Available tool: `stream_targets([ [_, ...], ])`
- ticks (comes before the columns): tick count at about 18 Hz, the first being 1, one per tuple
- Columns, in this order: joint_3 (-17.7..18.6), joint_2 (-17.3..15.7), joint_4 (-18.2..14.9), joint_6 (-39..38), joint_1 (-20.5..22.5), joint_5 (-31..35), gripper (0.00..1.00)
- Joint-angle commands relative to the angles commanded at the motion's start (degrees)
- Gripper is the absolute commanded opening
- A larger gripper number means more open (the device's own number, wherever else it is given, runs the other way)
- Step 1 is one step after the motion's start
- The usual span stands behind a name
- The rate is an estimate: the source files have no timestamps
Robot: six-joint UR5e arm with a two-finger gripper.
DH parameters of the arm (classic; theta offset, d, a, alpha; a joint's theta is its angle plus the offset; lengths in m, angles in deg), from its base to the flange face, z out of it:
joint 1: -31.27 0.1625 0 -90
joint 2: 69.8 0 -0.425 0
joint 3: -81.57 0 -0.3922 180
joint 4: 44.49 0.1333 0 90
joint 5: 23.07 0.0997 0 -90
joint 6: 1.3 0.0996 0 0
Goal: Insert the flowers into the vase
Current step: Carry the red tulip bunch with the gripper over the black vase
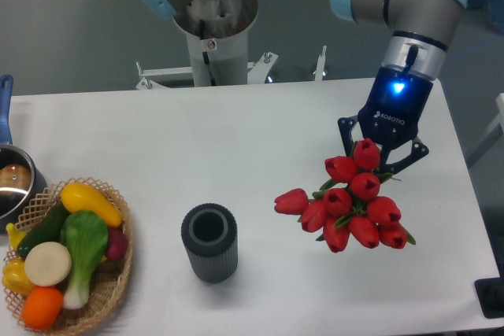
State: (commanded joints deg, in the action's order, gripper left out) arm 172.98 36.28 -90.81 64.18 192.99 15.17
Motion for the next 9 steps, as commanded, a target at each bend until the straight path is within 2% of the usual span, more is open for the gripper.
stream_targets([
  [4, 0.17, 0.00, 0.00, -0.17, -0.61, -0.70, 0.00],
  [9, 2.10, 0.35, 0.17, 0.35, -1.40, -8.26, 0.00],
])
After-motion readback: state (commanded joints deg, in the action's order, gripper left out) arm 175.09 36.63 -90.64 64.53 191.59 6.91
